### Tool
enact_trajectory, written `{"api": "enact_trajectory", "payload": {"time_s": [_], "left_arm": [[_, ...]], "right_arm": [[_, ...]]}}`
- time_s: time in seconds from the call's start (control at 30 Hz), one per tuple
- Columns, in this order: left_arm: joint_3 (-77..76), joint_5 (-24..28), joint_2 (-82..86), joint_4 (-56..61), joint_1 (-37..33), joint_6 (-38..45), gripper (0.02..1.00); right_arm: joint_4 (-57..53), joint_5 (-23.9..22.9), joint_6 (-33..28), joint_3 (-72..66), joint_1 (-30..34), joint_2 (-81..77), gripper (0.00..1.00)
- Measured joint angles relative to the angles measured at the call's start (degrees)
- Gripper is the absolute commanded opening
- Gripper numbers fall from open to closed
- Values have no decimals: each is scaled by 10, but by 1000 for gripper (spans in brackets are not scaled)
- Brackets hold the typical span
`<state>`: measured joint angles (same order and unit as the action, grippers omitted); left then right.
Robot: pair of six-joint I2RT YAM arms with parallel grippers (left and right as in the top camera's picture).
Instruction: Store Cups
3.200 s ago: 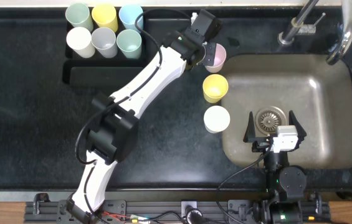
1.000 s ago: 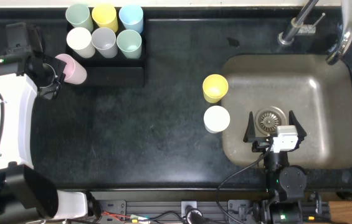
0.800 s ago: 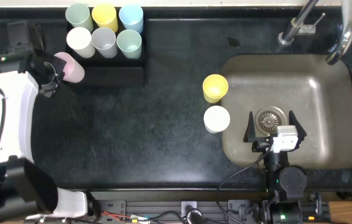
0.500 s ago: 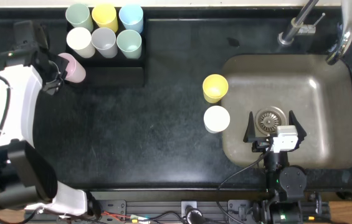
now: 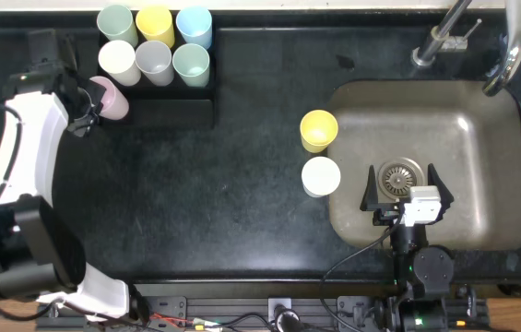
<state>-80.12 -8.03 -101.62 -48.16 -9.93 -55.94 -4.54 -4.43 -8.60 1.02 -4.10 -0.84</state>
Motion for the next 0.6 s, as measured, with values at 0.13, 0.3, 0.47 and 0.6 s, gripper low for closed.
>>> {"api": "enact_trajectory", "payload": {"time_s": [0.13,0.3,0.47,0.6], "left_arm": [[-2,-9,-7,0,10,7,36],[-14,-17,-10,0,13,10,36],[-17,-27,-16,-1,13,11,36],[-17,-31,-24,-1,13,11,36]], "right_arm": [[0,0,0,0,0,0,996],[0,0,0,0,0,0,998],[0,0,0,0,0,0,996],[0,0,0,0,0,0,996]]}}
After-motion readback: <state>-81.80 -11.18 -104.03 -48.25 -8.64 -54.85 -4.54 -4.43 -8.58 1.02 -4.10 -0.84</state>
